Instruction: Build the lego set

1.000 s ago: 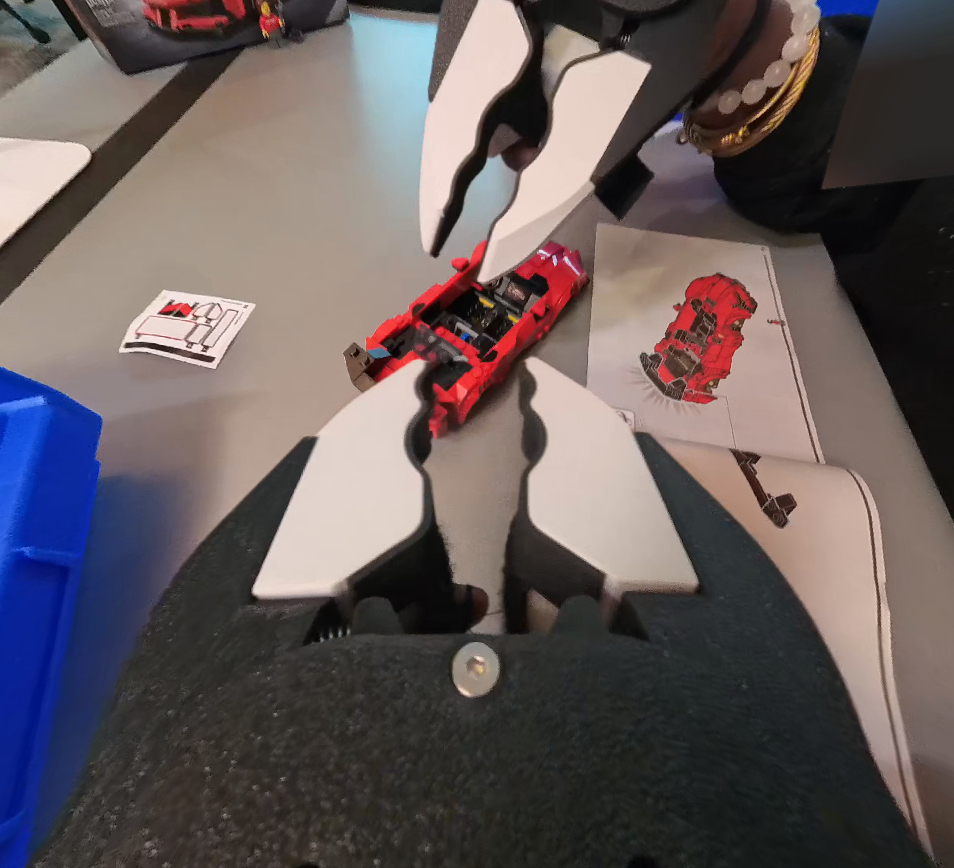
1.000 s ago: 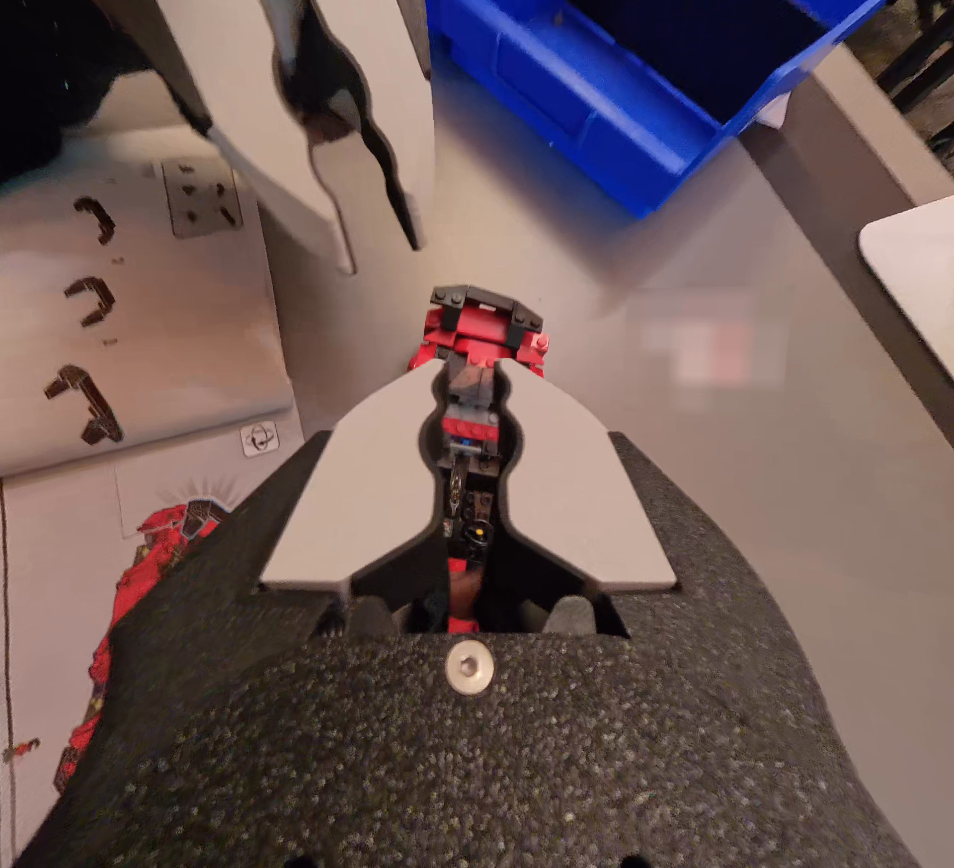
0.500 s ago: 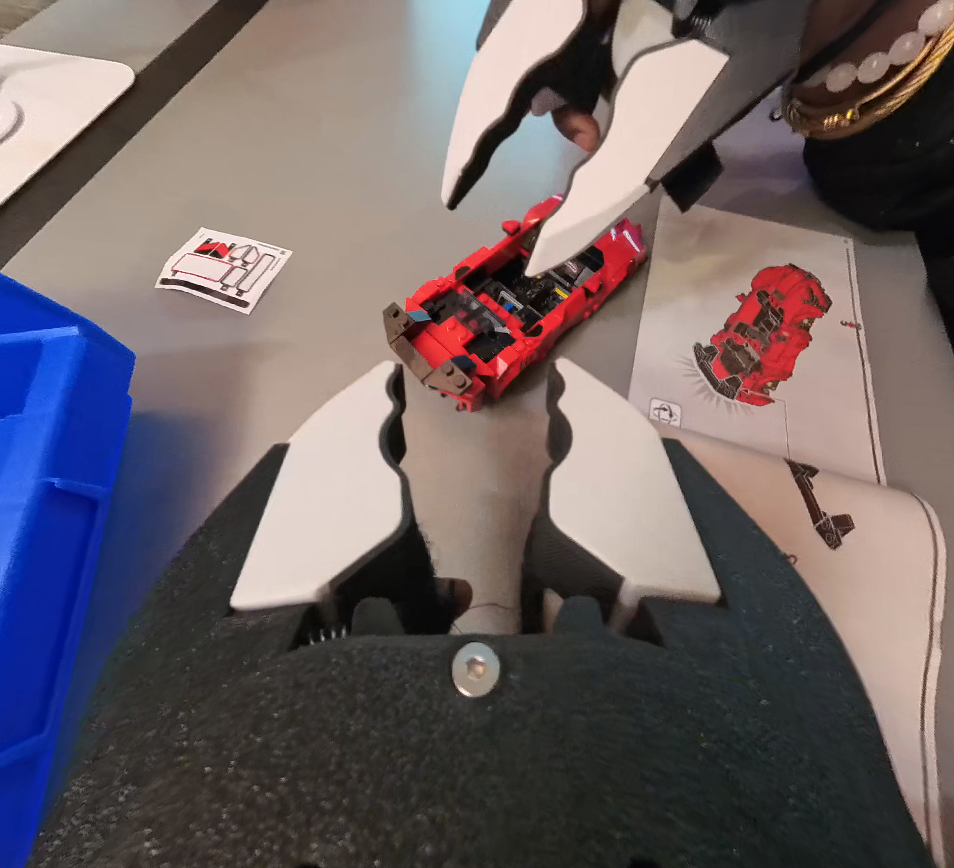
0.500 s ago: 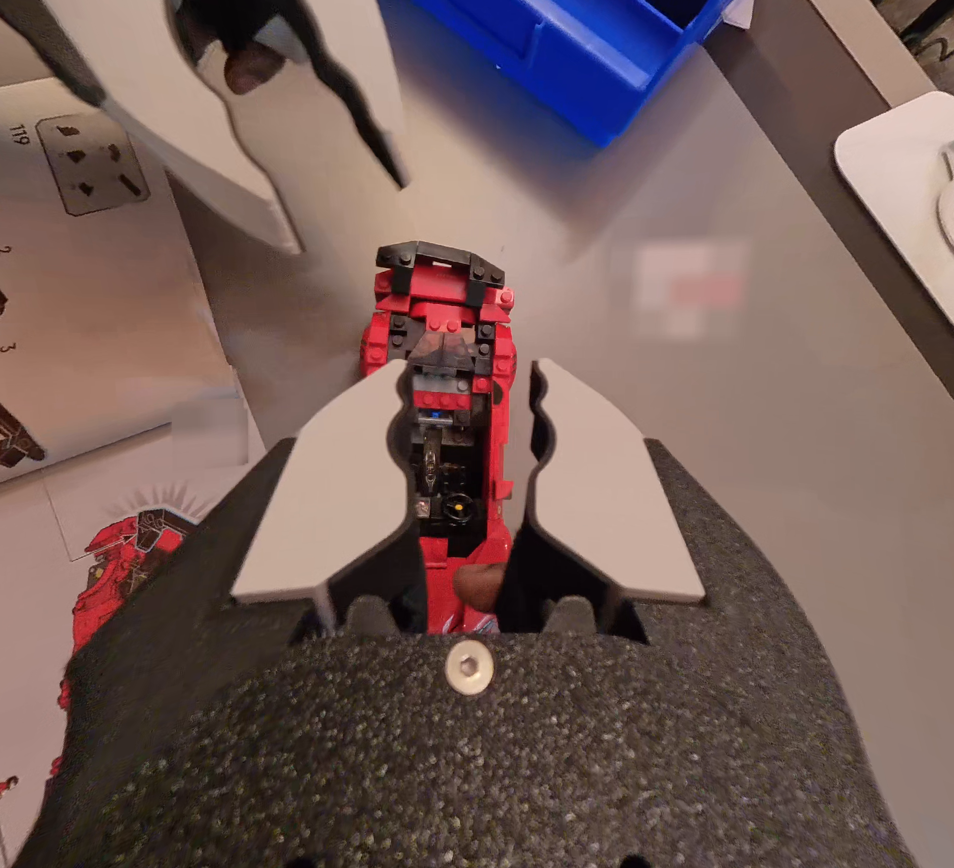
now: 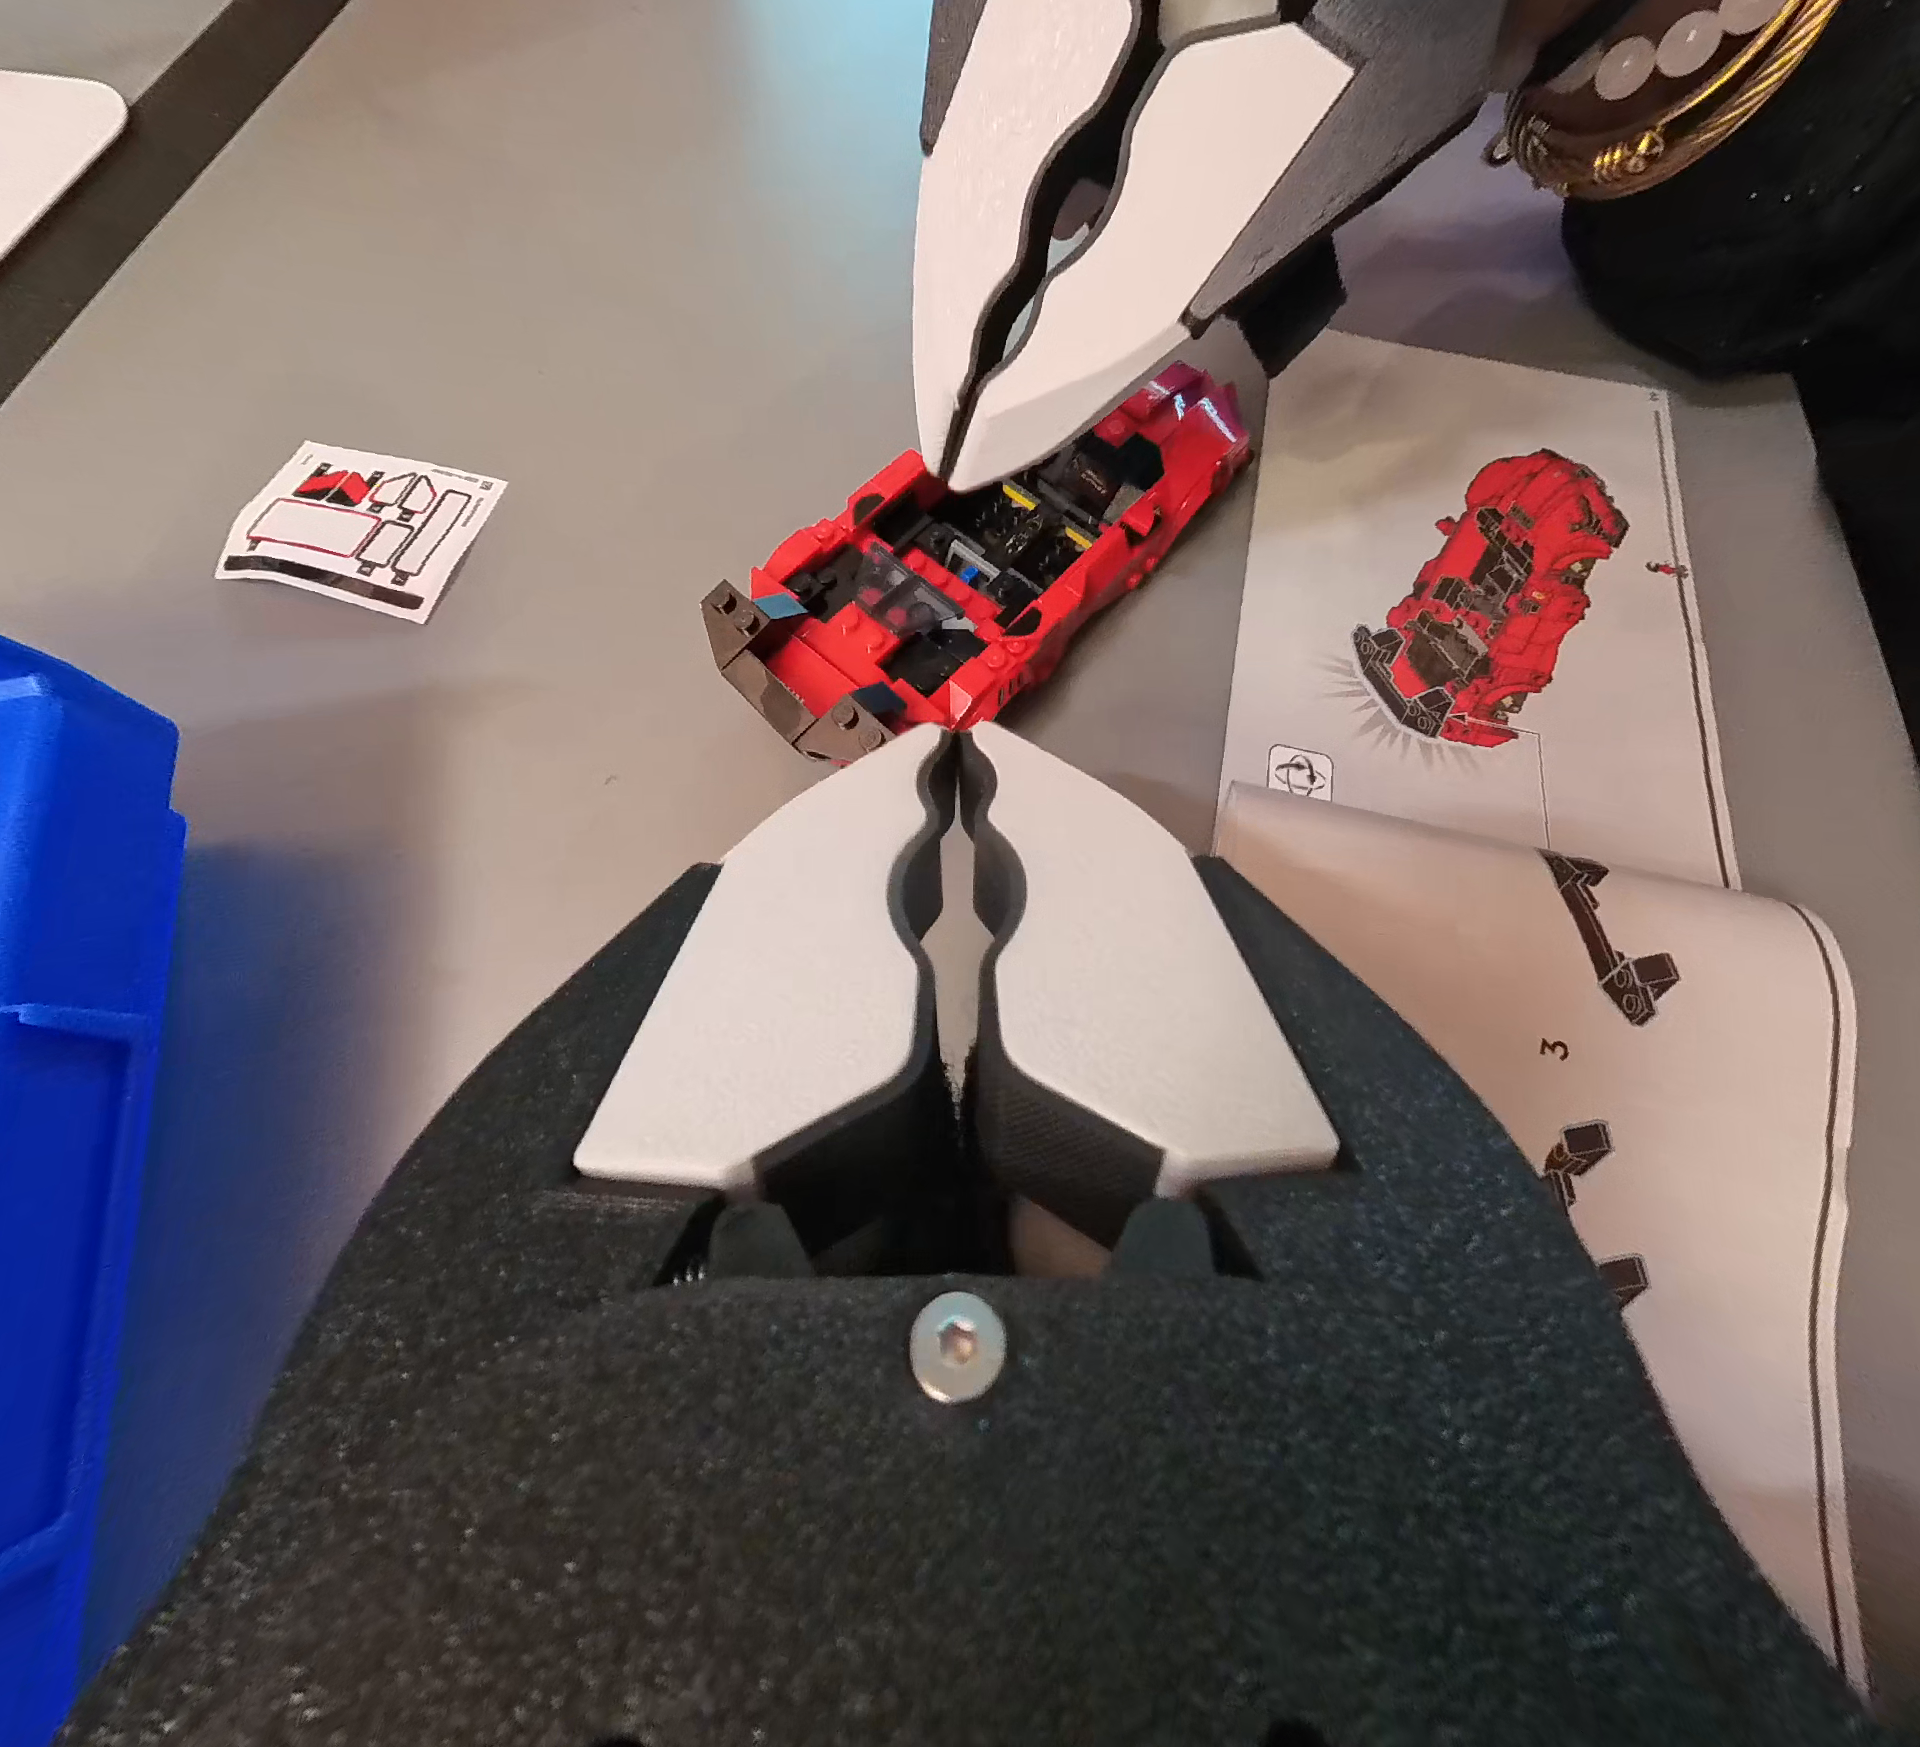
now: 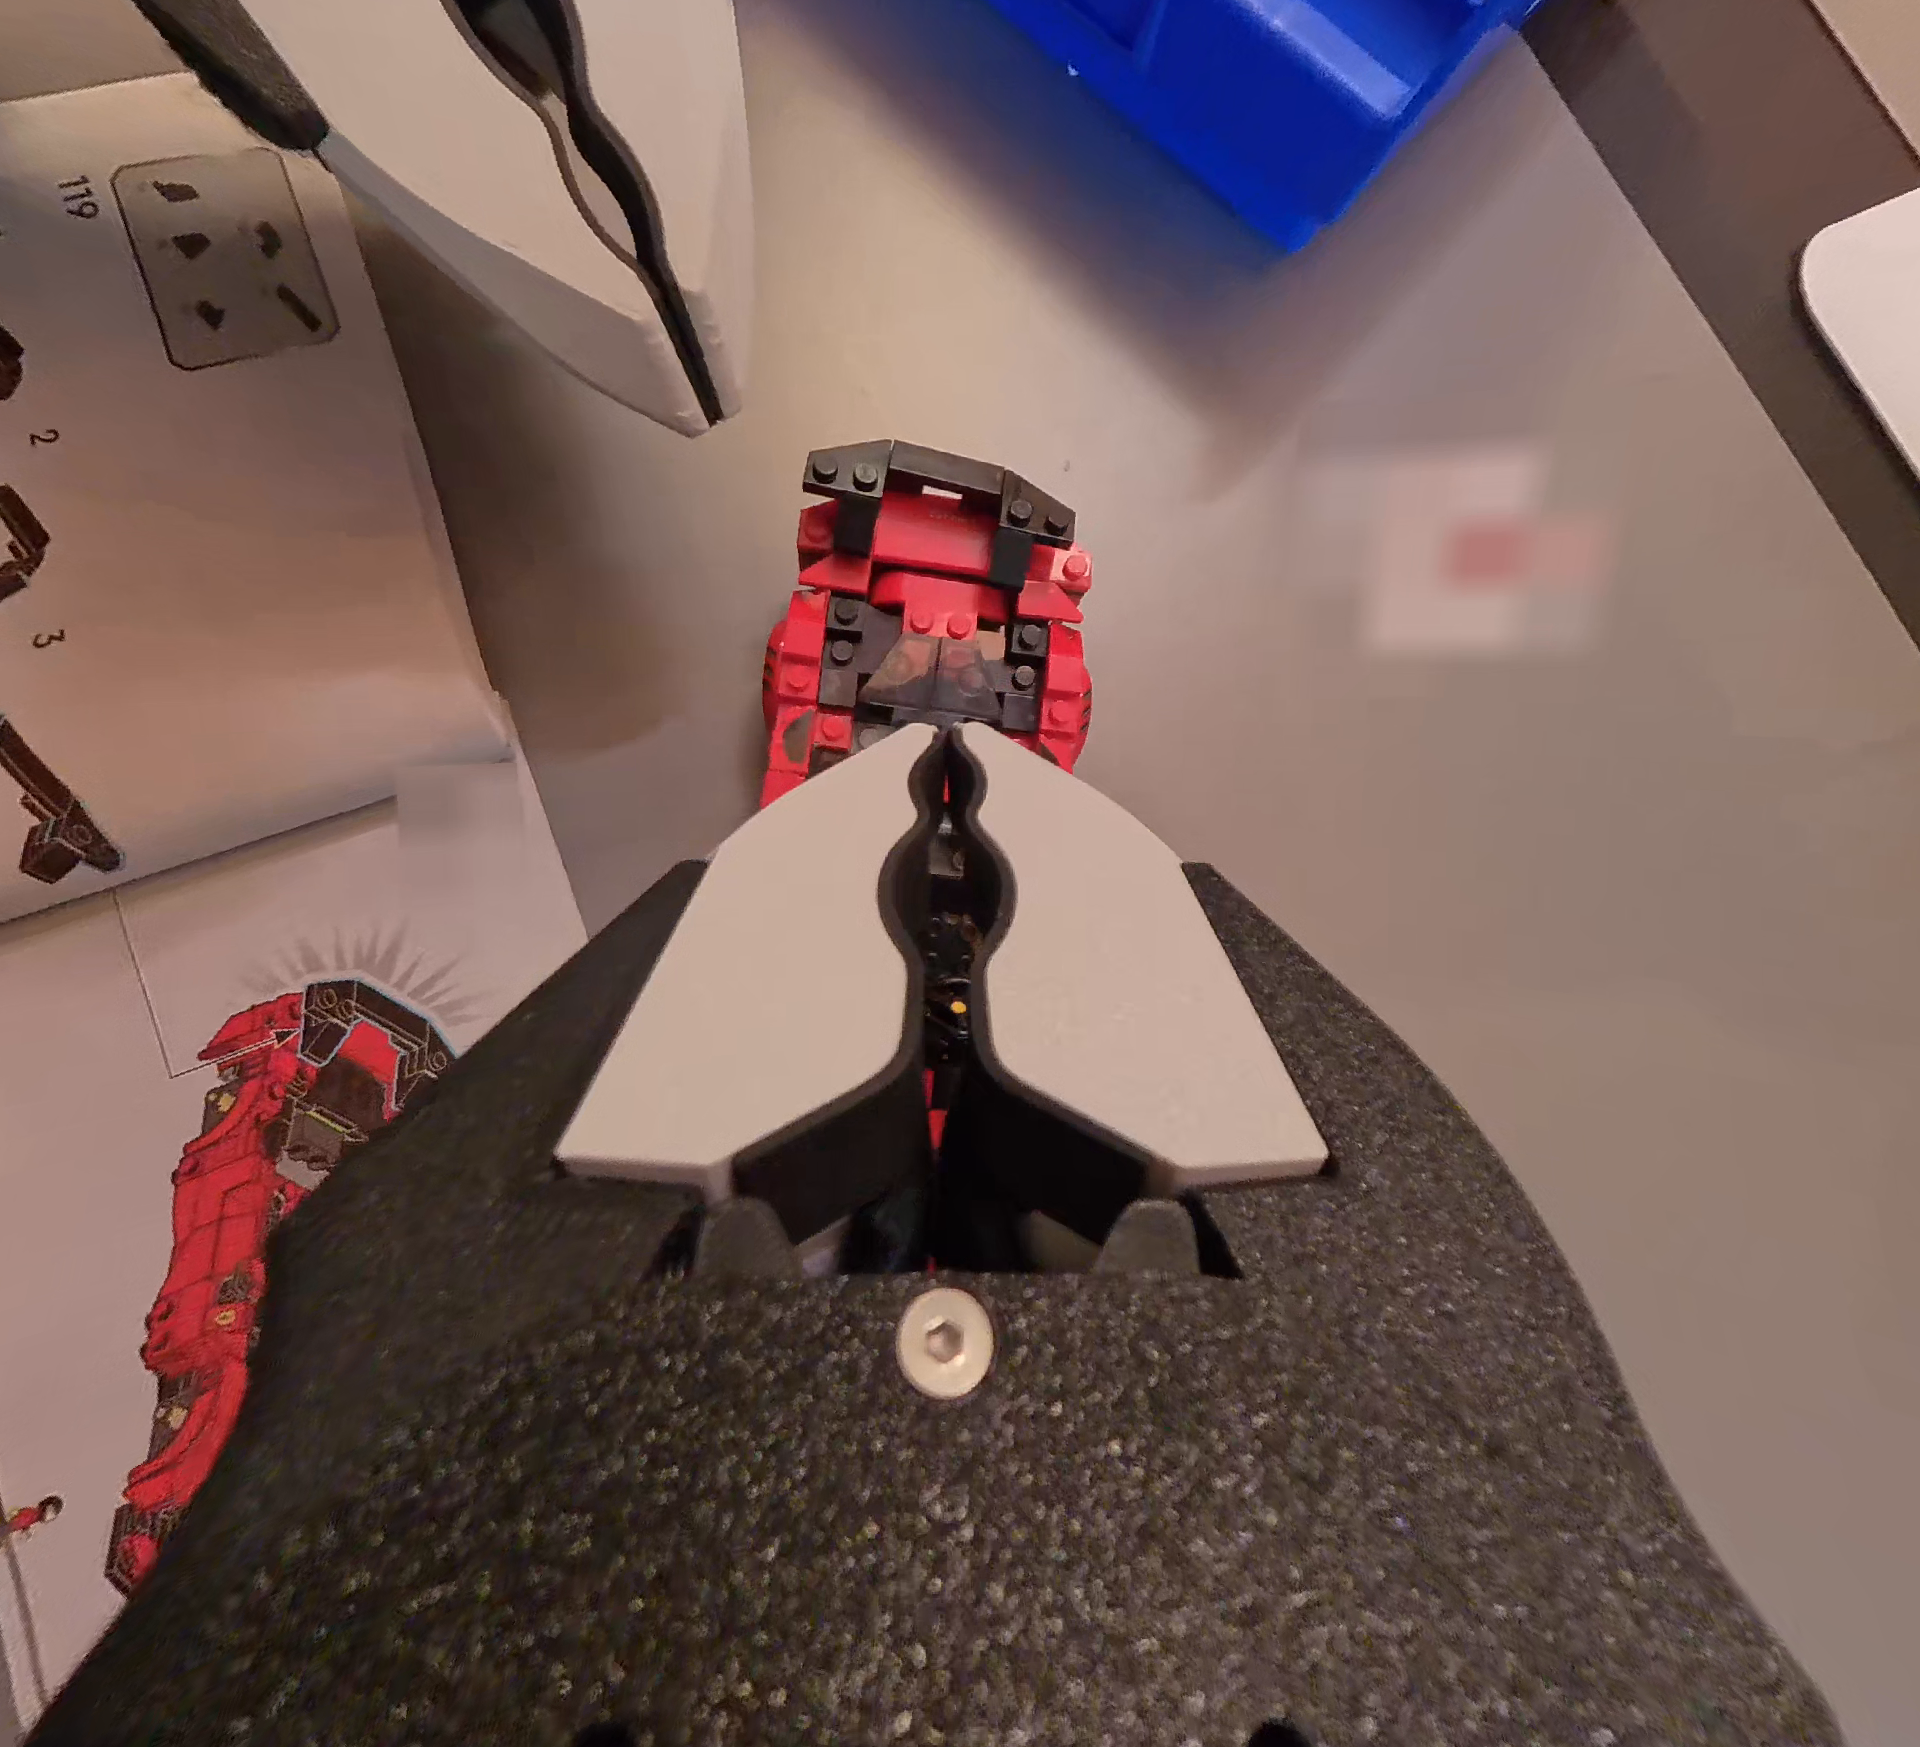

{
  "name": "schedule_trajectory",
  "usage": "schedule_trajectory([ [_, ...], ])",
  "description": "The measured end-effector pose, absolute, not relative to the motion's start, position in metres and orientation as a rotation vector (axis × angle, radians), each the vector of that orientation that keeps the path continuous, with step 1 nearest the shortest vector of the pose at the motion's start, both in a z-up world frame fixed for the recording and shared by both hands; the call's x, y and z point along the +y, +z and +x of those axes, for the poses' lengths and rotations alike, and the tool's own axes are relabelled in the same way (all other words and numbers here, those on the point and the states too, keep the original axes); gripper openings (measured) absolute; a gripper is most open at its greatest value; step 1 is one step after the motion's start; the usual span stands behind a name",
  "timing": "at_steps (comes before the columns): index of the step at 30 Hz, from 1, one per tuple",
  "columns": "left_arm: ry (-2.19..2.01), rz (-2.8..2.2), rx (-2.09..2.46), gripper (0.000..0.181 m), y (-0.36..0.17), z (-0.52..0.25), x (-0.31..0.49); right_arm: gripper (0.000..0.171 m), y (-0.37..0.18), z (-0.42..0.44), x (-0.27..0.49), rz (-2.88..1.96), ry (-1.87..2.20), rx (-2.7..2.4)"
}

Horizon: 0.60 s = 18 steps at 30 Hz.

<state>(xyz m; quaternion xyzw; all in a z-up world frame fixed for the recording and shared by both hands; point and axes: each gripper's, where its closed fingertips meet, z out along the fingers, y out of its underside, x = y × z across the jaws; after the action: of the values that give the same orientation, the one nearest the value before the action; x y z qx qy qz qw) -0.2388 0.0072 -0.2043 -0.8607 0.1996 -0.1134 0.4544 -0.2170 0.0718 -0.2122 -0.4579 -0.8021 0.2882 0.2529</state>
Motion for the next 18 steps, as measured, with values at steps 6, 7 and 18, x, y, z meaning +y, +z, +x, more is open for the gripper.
schedule_trajectory([
  [6, -0.284, -2.123, 0.498, 0.000, -0.2050, -0.2377, 0.0074, 0.000, -0.2121, -0.2167, 0.0738, -1.245, 0.776, -2.177],
  [7, -0.287, -2.124, 0.502, 0.000, -0.2051, -0.2368, 0.0073, 0.000, -0.2120, -0.2169, 0.0737, -1.247, 0.781, -2.175],
  [18, -0.284, -2.129, 0.508, 0.000, -0.2059, -0.2368, 0.0078, 0.000, -0.2126, -0.2169, 0.0747, -1.248, 0.771, -2.176],
])
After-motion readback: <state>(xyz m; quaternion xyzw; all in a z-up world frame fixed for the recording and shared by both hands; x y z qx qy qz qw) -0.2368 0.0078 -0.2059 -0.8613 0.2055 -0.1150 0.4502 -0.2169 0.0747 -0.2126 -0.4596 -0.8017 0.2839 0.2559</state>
